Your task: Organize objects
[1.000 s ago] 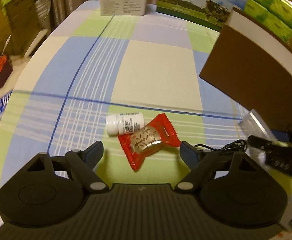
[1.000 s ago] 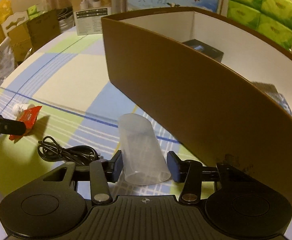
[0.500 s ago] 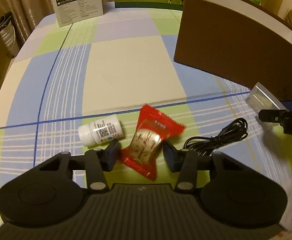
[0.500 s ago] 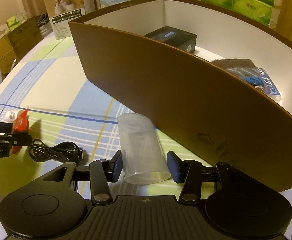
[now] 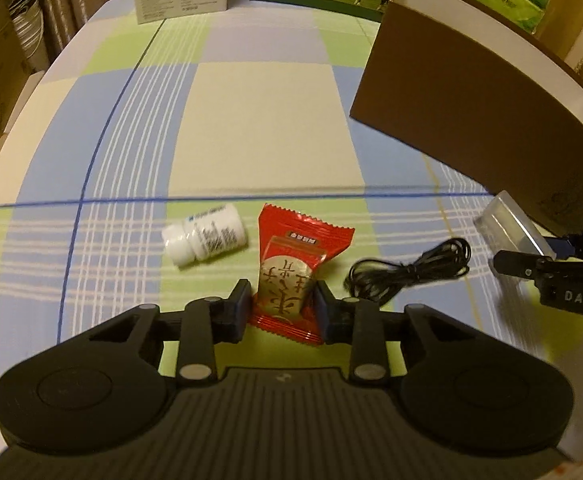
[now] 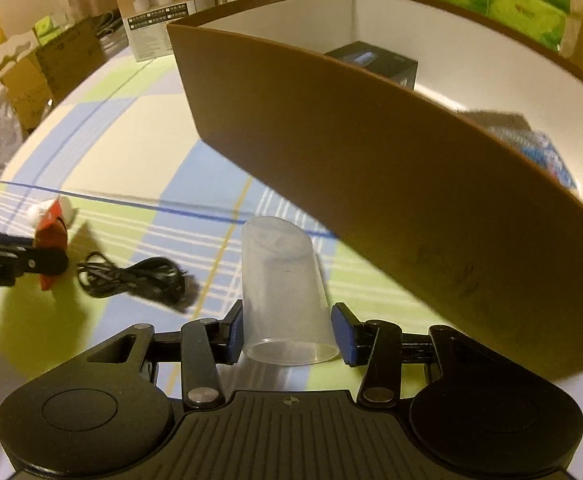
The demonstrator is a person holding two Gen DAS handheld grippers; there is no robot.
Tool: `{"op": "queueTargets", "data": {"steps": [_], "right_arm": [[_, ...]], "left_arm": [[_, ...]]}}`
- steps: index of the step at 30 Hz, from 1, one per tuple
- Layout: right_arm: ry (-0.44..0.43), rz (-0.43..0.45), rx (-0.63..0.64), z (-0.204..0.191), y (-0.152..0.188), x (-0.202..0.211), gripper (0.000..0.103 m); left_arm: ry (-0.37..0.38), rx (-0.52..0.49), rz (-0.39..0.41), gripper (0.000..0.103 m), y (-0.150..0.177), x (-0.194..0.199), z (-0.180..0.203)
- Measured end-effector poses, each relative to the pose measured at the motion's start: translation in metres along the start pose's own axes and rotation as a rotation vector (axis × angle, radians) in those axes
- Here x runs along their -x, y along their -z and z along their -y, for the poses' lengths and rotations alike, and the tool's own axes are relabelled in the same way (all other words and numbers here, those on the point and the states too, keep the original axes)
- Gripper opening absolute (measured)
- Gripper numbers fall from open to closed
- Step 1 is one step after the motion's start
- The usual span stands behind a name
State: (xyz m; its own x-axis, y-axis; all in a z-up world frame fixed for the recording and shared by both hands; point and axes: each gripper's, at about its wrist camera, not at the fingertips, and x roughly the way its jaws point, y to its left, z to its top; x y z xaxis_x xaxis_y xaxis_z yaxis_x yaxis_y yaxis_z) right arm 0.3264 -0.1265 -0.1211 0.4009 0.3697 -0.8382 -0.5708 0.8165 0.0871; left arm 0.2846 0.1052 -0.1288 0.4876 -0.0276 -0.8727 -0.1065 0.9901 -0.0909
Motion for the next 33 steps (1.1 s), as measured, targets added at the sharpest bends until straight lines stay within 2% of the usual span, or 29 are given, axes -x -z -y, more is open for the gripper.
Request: {"op": "queueTargets", "data": {"steps": [8,17,20,23,33], "right_arm": [[-0.090,-0.048,-0.126,0.012,0.014,0.022,0.042],[-0.064,-0.036,-0.198,0.028,0.034,0.041,0.042],[-0.052,-0.021,-0.220,0.033,0.036,0.049,0.042],[-0.038,-0.010,-0.236,0.036,0.037,0.056,0.042],[-0.019,0.024,-0.262,0.036,0.034,0.080,0.042]], "left_arm": [[0.016,0.023,-0.039,0.028,0.023,0.019,-0.002],[0.009,-0.027,-0.035,0.032,0.021,0.007,0.012],[-0.015,-0.053,-0.029,0.032,0.018,0.003,0.017],[-0.019,-0.052,-0.031,0.021,0.018,0.003,0.017],[-0.026,-0.032,-0.021,0.020,0.032,0.025,0.018]]}}
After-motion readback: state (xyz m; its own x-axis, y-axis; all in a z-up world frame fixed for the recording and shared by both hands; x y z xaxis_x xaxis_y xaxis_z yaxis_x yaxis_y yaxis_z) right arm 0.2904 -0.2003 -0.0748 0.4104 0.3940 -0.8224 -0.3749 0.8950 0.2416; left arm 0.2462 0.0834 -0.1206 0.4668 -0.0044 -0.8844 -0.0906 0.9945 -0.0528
